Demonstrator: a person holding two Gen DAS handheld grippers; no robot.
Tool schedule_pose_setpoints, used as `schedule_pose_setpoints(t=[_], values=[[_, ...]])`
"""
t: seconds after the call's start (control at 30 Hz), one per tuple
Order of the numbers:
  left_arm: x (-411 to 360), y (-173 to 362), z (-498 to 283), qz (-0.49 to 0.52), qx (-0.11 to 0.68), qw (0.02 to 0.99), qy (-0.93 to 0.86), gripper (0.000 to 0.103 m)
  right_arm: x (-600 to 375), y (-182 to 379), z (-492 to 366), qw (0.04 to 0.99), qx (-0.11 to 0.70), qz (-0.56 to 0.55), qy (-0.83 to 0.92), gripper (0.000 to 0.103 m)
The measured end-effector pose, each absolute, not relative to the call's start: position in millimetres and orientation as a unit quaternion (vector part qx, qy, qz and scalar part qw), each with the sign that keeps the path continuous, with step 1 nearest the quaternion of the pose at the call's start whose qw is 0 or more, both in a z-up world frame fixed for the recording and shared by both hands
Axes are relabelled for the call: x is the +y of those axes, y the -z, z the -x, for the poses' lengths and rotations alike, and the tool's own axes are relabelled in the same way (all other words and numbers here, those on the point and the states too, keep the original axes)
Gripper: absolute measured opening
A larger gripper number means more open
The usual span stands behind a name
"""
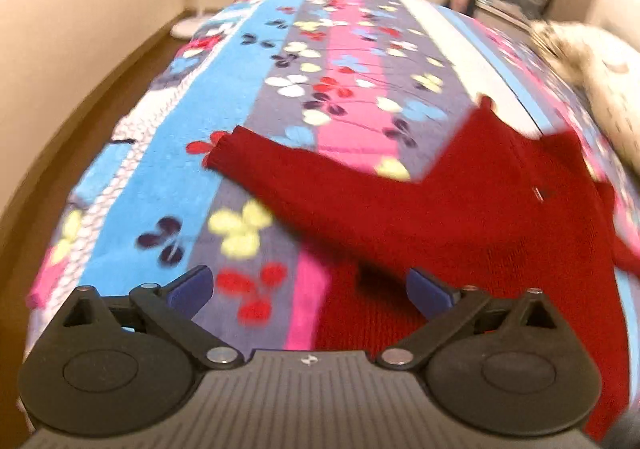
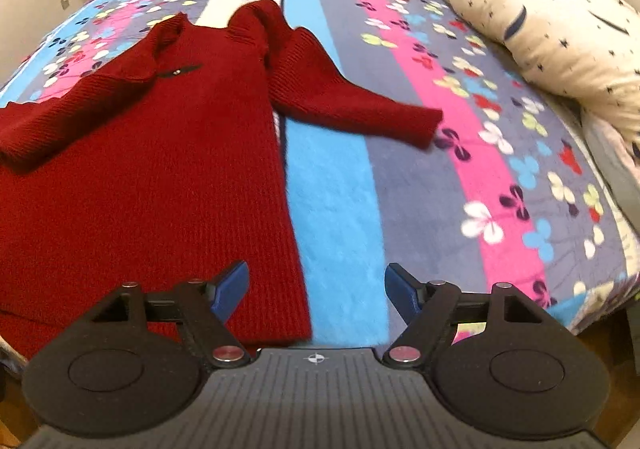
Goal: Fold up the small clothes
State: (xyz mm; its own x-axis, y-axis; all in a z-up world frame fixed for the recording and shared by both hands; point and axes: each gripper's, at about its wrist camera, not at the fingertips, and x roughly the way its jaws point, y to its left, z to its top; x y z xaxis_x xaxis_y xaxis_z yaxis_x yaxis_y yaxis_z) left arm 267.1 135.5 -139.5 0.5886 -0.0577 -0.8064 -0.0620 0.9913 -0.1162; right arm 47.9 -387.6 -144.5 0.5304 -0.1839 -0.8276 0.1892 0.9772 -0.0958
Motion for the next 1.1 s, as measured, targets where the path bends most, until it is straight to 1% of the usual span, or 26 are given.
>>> schedule_pose_setpoints(t=[0.17,0.3,0.33,0.37,0.4,0.43,0.47,0.53,0.63,0.73,0.77,0.8,0.83,0.9,0.93,0.97,1.0,1.1], values=[[148.5,179.0,-350.4,0.142,0.489,0.86,-0.03,0.103,-376.7,145.8,-67.4,0.866,0.488,0.014,0.109,0.077],[152.8,214.2,-384.0,0.185,0.534,0.825,-0.015,0.103,-368.7,146.7,-79.4,0.859,0.498,0.036,0.11,0.077],[153.5,221.5,-389.9,0.193,0.541,0.818,-0.015,0.103,-367.1,147.5,-82.9,0.857,0.501,0.041,0.111,0.077],[151.5,222.7,-393.4,0.192,0.536,0.822,-0.026,0.1,-366.2,148.8,-85.8,0.856,0.503,0.044,0.111,0.077],[149.4,218.8,-395.3,0.183,0.518,0.835,-0.036,0.059,-364.5,150.2,-89.6,0.854,0.505,0.049,0.112,0.077],[145.9,211.4,-398.5,0.165,0.506,0.845,-0.048,0.023,-362.8,150.9,-92.6,0.853,0.507,0.053,0.111,0.077],[147.8,203.3,-405.7,0.163,0.507,0.845,-0.049,0.017,-360.9,151.6,-94.7,0.853,0.508,0.058,0.107,0.076],[165.7,173.2,-410.6,0.196,0.469,0.859,-0.056,0.016,-355.2,152.0,-99.7,0.853,0.507,0.071,0.099,0.076],[214.0,111.2,-420.4,0.175,0.377,0.903,-0.11,0.016,-346.8,152.7,-108.3,0.855,0.503,0.088,0.089,0.076],[283.3,75.9,-434.0,0.164,0.318,0.908,-0.219,0.018,-344.0,153.1,-116.6,0.859,0.498,0.081,0.084,0.076],[305.8,69.4,-436.3,0.164,0.305,0.9,-0.265,0.026,-343.8,153.3,-119.1,0.861,0.497,0.076,0.083,0.076],[325.6,65.5,-437.4,0.167,0.298,0.888,-0.307,0.039,-344.2,153.6,-121.3,0.862,0.495,0.07,0.082,0.076],[341.5,64.2,-436.8,0.175,0.298,0.877,-0.334,0.045,-345.3,153.9,-123.5,0.864,0.492,0.061,0.082,0.076],[357.0,64.2,-426.9,0.191,0.293,0.87,-0.347,0.077,-352.9,154.0,-127.2,0.871,0.482,0.03,0.085,0.076],[357.2,66.5,-420.2,0.197,0.29,0.87,-0.346,0.084,-359.9,153.9,-129.5,0.875,0.475,0.008,0.092,0.076],[353.1,70.4,-413.3,0.198,0.291,0.871,-0.343,0.089,-371.1,153.9,-132.1,0.881,0.462,-0.024,0.104,0.076],[346.9,75.5,-407.6,0.195,0.3,0.874,-0.33,0.089,-382.3,154.5,-134.8,0.884,0.449,-0.056,0.117,0.076],[310.1,97.2,-389.1,0.171,0.362,0.877,-0.265,0.089,-434.6,163.5,-145.7,0.881,0.395,-0.196,0.173,0.076]])
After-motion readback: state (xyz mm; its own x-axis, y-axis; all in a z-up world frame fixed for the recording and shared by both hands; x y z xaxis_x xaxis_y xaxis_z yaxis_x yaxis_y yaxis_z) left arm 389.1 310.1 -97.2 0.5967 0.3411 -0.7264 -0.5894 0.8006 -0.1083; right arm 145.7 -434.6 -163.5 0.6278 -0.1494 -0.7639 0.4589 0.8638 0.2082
